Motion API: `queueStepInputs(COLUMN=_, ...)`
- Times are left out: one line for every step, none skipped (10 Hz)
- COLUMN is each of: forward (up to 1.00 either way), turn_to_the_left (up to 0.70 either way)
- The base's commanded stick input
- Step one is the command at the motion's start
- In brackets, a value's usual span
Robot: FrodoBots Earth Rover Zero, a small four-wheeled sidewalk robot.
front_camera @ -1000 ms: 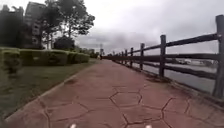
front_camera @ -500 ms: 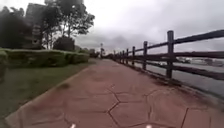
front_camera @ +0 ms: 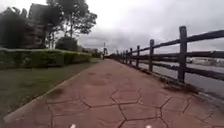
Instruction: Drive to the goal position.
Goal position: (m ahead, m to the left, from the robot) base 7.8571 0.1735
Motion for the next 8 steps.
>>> queueStepInputs(forward=0.85, turn_to_the_left=0.0)
queueStepInputs(forward=0.84, turn_to_the_left=0.0)
queueStepInputs(forward=0.84, turn_to_the_left=0.0)
queueStepInputs(forward=0.84, turn_to_the_left=0.0)
queueStepInputs(forward=0.84, turn_to_the_left=0.0)
queueStepInputs(forward=0.84, turn_to_the_left=-0.05)
queueStepInputs(forward=0.84, turn_to_the_left=-0.2)
queueStepInputs(forward=0.84, turn_to_the_left=-0.33)
